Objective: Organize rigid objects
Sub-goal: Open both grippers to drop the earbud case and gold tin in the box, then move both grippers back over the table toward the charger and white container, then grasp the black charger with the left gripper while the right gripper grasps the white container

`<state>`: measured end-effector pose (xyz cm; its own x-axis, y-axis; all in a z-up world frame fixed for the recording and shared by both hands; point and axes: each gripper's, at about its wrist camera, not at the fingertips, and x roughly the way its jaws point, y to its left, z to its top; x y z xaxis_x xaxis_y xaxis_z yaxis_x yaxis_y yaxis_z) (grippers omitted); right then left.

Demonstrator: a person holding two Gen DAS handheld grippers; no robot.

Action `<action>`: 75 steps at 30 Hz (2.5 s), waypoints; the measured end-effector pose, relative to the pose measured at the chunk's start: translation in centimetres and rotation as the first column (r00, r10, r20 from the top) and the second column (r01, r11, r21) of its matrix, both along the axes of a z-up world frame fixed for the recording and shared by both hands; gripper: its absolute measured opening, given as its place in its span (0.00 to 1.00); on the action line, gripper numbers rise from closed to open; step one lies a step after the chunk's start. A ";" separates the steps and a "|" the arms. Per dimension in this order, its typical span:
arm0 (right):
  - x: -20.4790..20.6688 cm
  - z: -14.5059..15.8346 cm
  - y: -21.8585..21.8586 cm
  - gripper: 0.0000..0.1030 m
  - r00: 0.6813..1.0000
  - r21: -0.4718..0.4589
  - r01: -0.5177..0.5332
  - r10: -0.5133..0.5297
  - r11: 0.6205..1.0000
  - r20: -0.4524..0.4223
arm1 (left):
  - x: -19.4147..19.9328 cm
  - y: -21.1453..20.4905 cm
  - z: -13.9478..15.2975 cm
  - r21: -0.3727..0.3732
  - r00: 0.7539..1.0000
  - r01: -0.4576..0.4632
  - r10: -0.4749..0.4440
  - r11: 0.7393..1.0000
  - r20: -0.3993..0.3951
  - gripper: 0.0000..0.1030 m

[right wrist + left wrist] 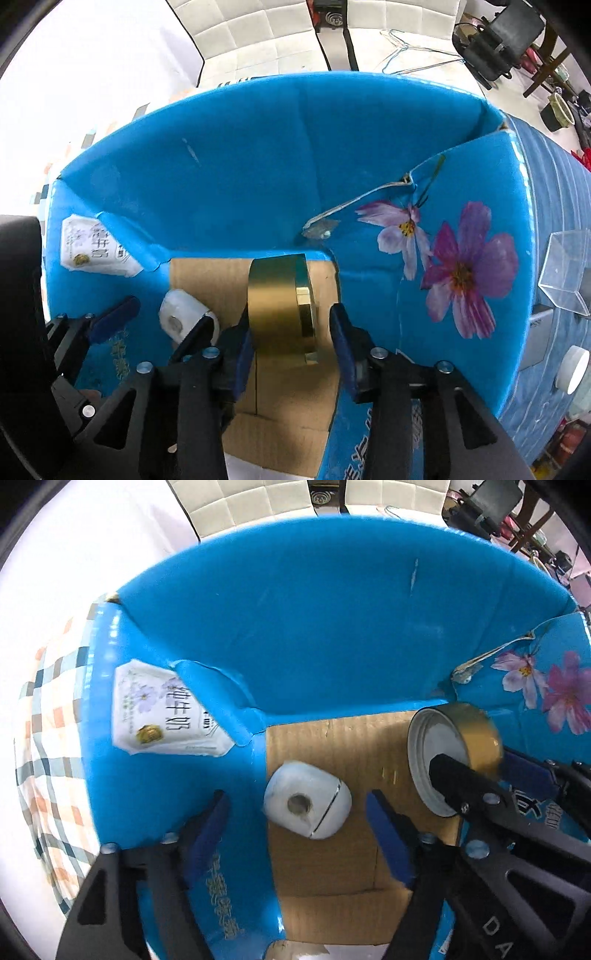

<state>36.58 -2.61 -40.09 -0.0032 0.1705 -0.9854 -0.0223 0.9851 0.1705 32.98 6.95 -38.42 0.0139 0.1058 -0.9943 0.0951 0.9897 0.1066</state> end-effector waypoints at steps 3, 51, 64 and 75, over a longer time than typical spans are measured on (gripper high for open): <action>-0.4 1.0 0.0 0.51 1.000 0.002 -0.011 0.011 1.000 0.000 | -0.8 1.0 0.9 -0.039 1.000 -0.023 0.024 0.999 0.011 0.98; -18.5 20.3 -24.7 0.91 0.924 0.170 0.174 -0.220 0.970 0.313 | -12.1 -15.9 17.0 -0.122 0.924 0.169 -0.114 0.978 0.366 0.99; -19.0 13.0 -40.0 0.91 0.859 0.128 0.450 -0.467 0.884 0.208 | -8.3 -25.0 9.4 -0.121 0.953 0.221 -0.188 0.968 0.237 0.99; -16.7 1.2 -46.6 0.91 0.829 0.076 0.556 -0.559 0.828 0.028 | -2.7 -27.4 -1.2 -0.132 0.995 0.097 -0.094 0.987 0.028 0.99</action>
